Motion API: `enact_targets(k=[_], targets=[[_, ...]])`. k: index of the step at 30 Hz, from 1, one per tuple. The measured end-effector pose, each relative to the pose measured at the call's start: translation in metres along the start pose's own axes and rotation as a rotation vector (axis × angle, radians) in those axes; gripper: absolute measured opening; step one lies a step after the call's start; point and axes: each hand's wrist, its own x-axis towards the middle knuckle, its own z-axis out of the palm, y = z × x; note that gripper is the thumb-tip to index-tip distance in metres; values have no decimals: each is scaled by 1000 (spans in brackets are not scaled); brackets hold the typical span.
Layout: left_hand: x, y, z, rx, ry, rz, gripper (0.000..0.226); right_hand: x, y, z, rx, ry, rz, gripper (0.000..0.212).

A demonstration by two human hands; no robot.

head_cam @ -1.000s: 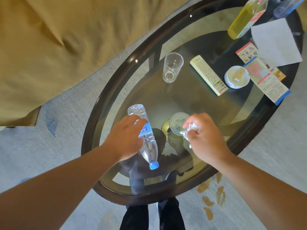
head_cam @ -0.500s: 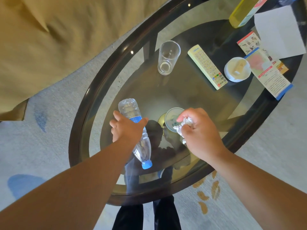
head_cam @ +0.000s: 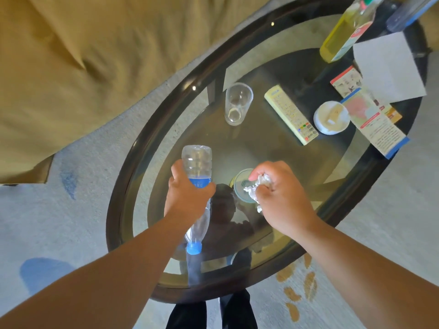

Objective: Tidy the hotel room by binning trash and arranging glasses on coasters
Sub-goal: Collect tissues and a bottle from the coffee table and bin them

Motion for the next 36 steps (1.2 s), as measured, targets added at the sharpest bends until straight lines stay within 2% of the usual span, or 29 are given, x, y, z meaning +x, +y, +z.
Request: enact_targets(k=[6,14,21,29,36], targets=[[-35,52,-44,-49,16,111,76,-14,-43,-48,2,24,-103,35],[-82,135,-101,-202,74,283,69,-36,-113,-121,41,96,-227,40],[-129,195,-143,-289,115,424,61,-66,-163,-177,65,144,-295,31],[-165,251,-178,-328,59,650,67,-110,-211,-216,19,330,-347,34],[-195,273,-199,-329,-87,868,71,-173,-240,-226,41,540,-306,32]])
